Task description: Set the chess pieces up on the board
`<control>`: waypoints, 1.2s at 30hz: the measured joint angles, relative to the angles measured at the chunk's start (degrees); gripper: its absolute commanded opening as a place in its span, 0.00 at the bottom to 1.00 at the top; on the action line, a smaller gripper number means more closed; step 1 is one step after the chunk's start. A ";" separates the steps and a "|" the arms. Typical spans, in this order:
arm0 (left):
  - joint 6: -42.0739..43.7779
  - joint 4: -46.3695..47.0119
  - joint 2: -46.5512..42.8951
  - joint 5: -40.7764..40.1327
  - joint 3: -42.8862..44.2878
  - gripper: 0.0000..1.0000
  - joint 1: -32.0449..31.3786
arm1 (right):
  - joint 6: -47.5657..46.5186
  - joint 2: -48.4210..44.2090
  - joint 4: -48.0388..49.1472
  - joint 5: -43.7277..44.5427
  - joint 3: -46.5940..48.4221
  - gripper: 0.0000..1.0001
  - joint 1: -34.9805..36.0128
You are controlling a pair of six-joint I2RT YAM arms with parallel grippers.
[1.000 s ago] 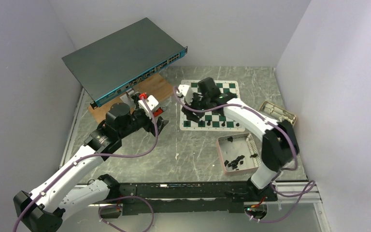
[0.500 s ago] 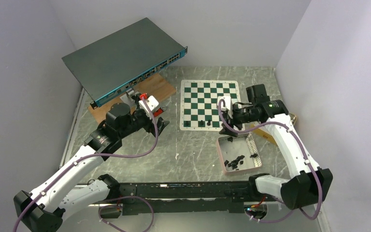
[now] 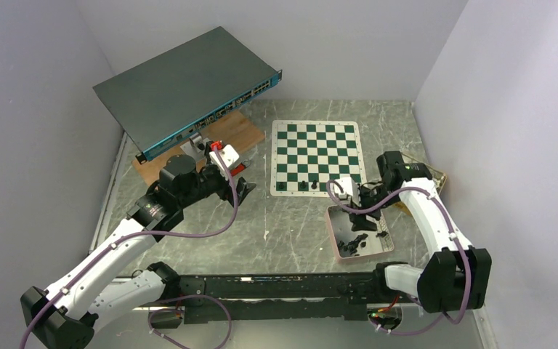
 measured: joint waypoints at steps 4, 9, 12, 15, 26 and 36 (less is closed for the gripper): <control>0.00 0.00 0.00 0.09 0.00 1.00 0.00 | -6.05 -0.46 -0.68 3.76 -2.93 0.72 -0.15; -0.02 0.00 0.02 0.68 0.00 1.00 0.00 | -11.02 0.15 -0.52 9.27 -5.81 0.70 -0.96; -0.02 0.00 0.04 0.92 0.00 1.00 0.00 | -12.83 0.96 0.33 12.26 -7.78 0.68 -1.38; -0.02 0.00 0.04 0.92 0.00 1.00 0.00 | -13.97 1.90 1.86 14.45 -9.90 0.64 -1.44; 0.00 0.00 0.04 0.92 0.00 1.00 0.00 | -14.71 6.54 8.04 18.23 -12.90 0.52 -1.49; 0.00 0.00 0.07 0.90 0.00 1.00 0.00 | -14.71 9.25 12.13 18.64 -14.16 0.44 -1.49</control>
